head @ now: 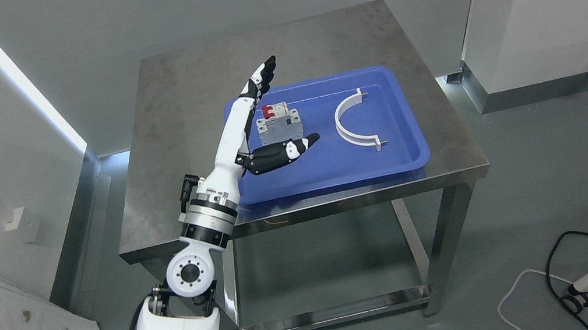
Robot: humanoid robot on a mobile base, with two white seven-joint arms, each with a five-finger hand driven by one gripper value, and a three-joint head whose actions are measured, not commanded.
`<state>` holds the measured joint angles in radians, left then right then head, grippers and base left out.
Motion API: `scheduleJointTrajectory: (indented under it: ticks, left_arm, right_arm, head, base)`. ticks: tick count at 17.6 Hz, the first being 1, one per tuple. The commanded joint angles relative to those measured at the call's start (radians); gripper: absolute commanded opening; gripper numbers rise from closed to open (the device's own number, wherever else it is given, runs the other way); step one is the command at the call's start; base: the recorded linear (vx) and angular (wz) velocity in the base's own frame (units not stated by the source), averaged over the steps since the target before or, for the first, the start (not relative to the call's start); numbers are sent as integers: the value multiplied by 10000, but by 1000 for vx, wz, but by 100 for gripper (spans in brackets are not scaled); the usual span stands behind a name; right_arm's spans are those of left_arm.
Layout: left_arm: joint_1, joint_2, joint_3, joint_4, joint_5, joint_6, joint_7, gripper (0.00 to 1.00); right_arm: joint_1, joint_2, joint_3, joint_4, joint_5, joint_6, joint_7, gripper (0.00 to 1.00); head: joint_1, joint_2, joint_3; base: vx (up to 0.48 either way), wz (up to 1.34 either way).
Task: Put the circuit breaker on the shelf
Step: 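Reach the left hand toward the grey circuit breaker in the blue tray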
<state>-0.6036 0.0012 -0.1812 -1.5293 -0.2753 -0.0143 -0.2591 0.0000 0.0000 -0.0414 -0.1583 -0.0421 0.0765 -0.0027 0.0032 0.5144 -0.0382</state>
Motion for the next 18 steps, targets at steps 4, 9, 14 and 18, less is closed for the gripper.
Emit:
scheduleJointTrajectory:
  ticks: [4, 9, 14, 18]
  left_arm:
    - [-2521, 162, 33, 3064, -3533, 1063, -906, 98]
    - [-2907, 162, -119, 3205, -4394, 2229, -2989, 95]
    - [-3764, 162, -412, 4782, -4900, 2260, -3131, 95]
    - [-3751, 162, -427, 5015, -5254, 2260, -3192, 88]
  right_arm:
    - [169, -175, 0, 3, -8, -290, -3, 100]
    - [169, -175, 0, 3, -8, -290, -3, 100]
    - [169, -175, 0, 3, -9, -290, -3, 100]
    - [169, -175, 0, -12, 7, -290, -3, 100]
  head:
    - [0, 0, 0]
    - [0, 0, 0]
    - [0, 0, 0]
    - [0, 0, 0]
  base:
    - [0, 0]
    - [0, 0]
    - [0, 0]
    - [0, 0]
